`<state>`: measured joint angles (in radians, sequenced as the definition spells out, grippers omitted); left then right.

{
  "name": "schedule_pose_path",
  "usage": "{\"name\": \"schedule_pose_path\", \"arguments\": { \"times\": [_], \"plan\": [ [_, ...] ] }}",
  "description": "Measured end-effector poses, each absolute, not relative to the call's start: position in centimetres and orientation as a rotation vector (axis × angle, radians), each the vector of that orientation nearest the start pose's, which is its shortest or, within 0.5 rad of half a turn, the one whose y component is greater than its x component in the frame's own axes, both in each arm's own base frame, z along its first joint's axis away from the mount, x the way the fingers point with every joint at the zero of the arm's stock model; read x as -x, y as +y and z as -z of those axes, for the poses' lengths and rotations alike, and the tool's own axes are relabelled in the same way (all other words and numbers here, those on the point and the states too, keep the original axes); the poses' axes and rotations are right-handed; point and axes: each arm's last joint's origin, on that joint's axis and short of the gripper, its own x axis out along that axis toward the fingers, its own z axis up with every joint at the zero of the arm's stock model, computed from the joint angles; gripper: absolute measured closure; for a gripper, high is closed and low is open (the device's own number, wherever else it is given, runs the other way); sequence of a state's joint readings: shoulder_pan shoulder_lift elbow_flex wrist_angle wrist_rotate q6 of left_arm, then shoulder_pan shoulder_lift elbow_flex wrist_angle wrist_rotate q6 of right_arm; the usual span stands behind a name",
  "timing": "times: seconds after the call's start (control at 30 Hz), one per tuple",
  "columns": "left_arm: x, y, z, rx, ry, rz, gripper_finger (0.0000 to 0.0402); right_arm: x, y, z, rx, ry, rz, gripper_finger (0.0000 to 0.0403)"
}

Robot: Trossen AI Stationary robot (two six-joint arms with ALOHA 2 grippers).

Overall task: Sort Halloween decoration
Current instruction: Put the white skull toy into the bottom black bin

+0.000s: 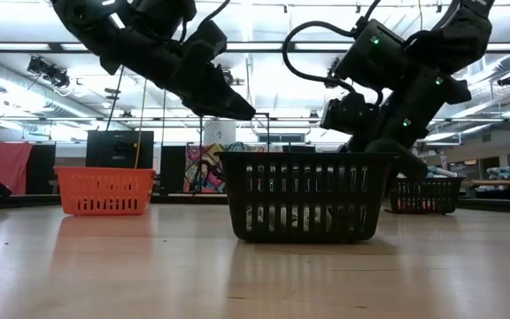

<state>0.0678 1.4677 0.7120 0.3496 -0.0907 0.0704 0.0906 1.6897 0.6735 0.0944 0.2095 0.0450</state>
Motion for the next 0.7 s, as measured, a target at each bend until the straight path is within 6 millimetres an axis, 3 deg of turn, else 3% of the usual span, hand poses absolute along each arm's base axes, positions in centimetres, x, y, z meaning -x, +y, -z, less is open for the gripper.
{"name": "schedule_pose_path", "arguments": {
  "times": [0.47, 0.7],
  "plan": [
    [-30.0, 2.3, -20.4, -0.070, 0.406, -0.143, 0.0230, -28.0, 1.9, -13.6, 0.089, 0.877, 0.152, 0.0300],
    [-30.0, 2.3, -20.4, -0.067, 0.406, -0.143, 0.0230, -27.9, 2.0, -13.9, 0.008, 0.872, 0.146, 0.0262]
  ]
}}
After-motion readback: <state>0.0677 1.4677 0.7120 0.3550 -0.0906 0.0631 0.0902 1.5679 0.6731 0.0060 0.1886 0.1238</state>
